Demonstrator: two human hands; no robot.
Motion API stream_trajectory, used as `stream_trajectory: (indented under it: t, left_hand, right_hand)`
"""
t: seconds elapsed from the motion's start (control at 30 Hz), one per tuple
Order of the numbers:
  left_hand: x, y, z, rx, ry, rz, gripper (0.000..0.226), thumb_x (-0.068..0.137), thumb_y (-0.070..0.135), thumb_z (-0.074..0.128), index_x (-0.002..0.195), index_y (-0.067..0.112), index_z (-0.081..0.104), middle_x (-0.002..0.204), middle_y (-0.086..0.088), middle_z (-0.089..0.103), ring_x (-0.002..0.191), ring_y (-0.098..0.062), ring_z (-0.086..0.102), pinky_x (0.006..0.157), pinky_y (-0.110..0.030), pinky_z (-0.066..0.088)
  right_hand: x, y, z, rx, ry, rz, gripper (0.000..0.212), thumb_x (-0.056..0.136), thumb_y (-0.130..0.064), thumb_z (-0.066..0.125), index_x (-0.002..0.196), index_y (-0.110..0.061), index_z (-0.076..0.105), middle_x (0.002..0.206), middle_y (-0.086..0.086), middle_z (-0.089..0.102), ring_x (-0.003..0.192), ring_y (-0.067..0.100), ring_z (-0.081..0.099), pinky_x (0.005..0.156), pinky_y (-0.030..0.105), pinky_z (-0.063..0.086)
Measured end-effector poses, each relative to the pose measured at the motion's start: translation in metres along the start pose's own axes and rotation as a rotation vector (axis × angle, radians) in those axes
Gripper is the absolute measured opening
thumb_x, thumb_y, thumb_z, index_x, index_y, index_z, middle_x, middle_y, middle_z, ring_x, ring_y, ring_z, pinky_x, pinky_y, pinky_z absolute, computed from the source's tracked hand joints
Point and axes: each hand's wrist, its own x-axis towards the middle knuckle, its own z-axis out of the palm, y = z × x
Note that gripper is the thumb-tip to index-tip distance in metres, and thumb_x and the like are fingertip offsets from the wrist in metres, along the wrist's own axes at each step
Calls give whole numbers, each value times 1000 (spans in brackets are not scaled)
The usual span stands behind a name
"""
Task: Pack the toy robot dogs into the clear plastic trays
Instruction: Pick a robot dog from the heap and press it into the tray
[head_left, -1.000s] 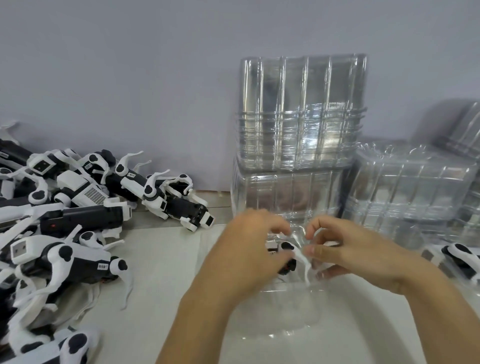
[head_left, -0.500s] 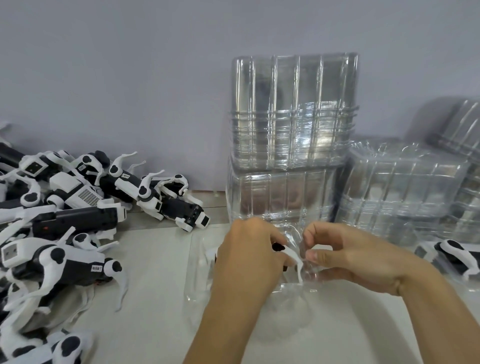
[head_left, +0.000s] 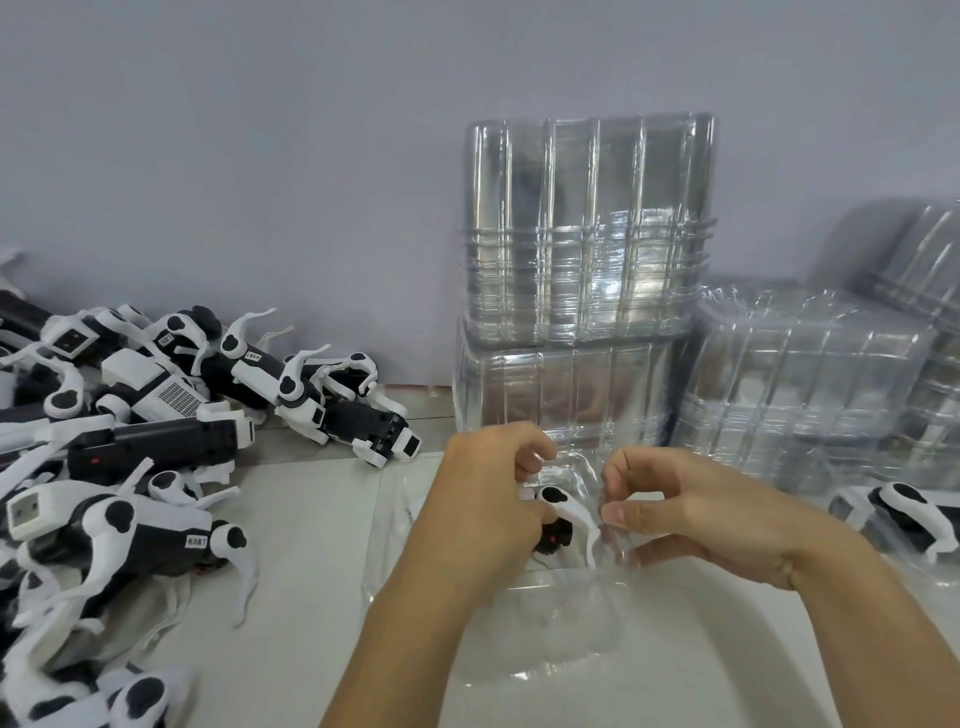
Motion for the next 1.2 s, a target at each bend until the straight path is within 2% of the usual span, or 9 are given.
stream_trajectory:
  t: [0.07, 0.17, 0.3, 0.47, 0.6, 0.73, 0.83, 0.97, 1.2]
  left_hand:
    - [0, -2, -4, 119, 37, 9, 37, 76, 29, 87, 107, 34, 67, 106, 17, 56, 96, 3, 48, 75, -7, 36]
    - [0, -7, -4, 208, 85, -8, 46, 72, 45, 86, 112, 34, 67, 115, 17, 56, 113, -3, 43, 89, -18, 32]
    - [-1, -8, -1, 260, 152, -29, 48, 67, 55, 86, 106, 36, 67, 110, 21, 55, 111, -5, 46, 92, -25, 34]
    - [0, -12, -5, 183, 123, -35, 47, 63, 50, 90, 101, 34, 68, 105, 20, 55, 102, -1, 45, 86, -20, 36]
    - [1, -23, -22, 118, 129, -51, 31, 69, 39, 90, 88, 41, 65, 91, 28, 57, 90, 14, 49, 71, -5, 33]
    - [3, -40, -35, 55, 287, -176, 13, 80, 32, 80, 82, 35, 67, 88, 21, 64, 88, 6, 56, 74, -20, 42]
    - [2, -52, -36, -82, 195, -309, 8, 84, 37, 76, 87, 33, 70, 96, 11, 70, 89, 0, 62, 69, -17, 41]
    - [-2, -56, -34, -301, 82, -365, 13, 82, 45, 77, 87, 34, 73, 96, 15, 72, 88, -3, 66, 71, -18, 41]
    - [-4, -57, -40, -345, -8, -373, 26, 76, 40, 82, 99, 33, 72, 109, 6, 67, 90, -7, 63, 71, -18, 40]
  right_hand:
    - [-1, -1, 0, -23, 1, 9, 15, 88, -3, 71, 82, -8, 59, 87, 12, 65, 79, 20, 68, 75, 35, 58]
    - [-2, -2, 1, -43, 6, 22, 14, 89, -3, 70, 84, -7, 58, 89, 13, 65, 82, 20, 68, 72, 33, 57]
    - [-2, -2, 1, -43, 17, 27, 14, 89, -1, 69, 85, -6, 56, 87, 10, 64, 86, 23, 69, 72, 33, 57]
    - [-1, -2, -1, -135, 20, 17, 13, 88, -5, 72, 83, -12, 62, 87, 6, 66, 83, 18, 68, 77, 32, 58]
    - [2, -6, 2, -272, 143, -100, 14, 86, -20, 76, 81, -32, 71, 83, -1, 60, 75, 11, 59, 79, 30, 54]
    - [11, -9, 13, -443, 239, -183, 11, 78, -46, 79, 88, -45, 74, 85, -5, 55, 65, -1, 48, 66, 13, 43]
    - [14, -12, 24, -573, 267, -166, 14, 72, -54, 81, 83, -50, 74, 83, -9, 50, 65, 1, 46, 60, 14, 39]
    - [17, -14, 29, -607, 320, -147, 14, 70, -53, 84, 81, -49, 76, 85, -8, 55, 73, 6, 51, 61, 18, 37]
    - [20, -13, 32, -622, 371, -137, 14, 70, -50, 85, 79, -47, 75, 89, -10, 56, 82, 4, 54, 63, 16, 36]
